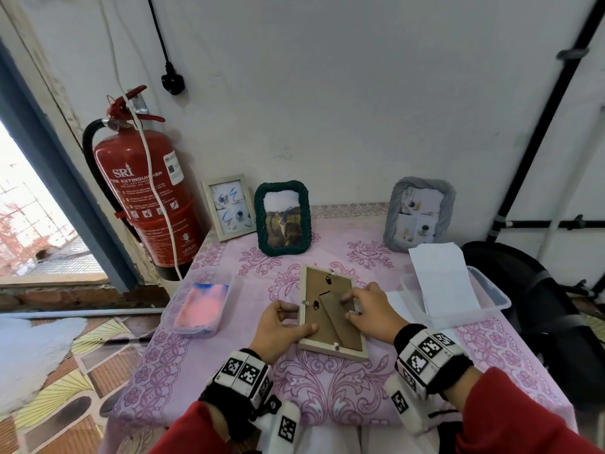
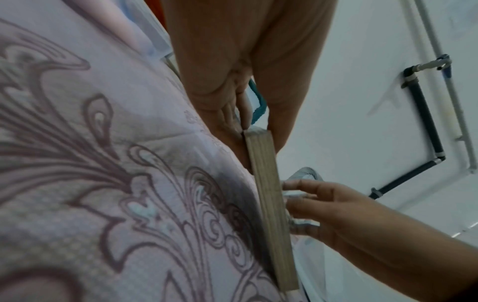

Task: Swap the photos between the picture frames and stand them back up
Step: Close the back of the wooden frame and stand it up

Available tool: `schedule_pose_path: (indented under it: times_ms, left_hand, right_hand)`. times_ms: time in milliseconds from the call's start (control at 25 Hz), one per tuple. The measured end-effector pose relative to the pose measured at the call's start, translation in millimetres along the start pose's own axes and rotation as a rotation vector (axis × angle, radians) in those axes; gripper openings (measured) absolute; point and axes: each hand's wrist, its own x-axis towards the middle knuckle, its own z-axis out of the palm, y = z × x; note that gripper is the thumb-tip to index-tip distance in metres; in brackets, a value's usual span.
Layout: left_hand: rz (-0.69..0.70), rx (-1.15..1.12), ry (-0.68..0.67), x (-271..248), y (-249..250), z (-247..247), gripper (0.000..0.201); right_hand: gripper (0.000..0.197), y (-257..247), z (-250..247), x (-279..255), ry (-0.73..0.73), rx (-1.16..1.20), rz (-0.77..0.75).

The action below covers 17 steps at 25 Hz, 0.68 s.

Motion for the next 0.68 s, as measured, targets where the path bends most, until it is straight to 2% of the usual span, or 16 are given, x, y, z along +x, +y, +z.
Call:
schedule_pose_path:
  times_ms: [120,240,320,440,560,680]
  left_hand:
    - [0.061,-0.020,-0.022,-7,9,6,0.044]
    - [0.193,-0.004,-0.086,-15,20,14,0.042]
    - [0.286,0.034,-0.102,-19,28,18,0.041]
    - [0.398,0.071,-0.064,-22,39,24,0.039]
    - [0.523,0.168,-0.007,-23,47,28,0.038]
    - [0.604,0.241,0.018,-22,48,33,0.040]
  right_hand:
    - [0.040,-20,-12,-1,0.059,0.114,-0.062]
    - [0.040,-45,-28,-1,0.156,0.275,-0.092]
    - [0.044,-60,-35,-1,0.212,0.276,-0.116]
    - [0.049,-78,-44,-1,0.341,0.296,-0.174]
    - [0.043,-88,-57,2,0.485,0.489,-0.129]
    - [0.039,-88,-63,4,0.566,0.558,-0.104]
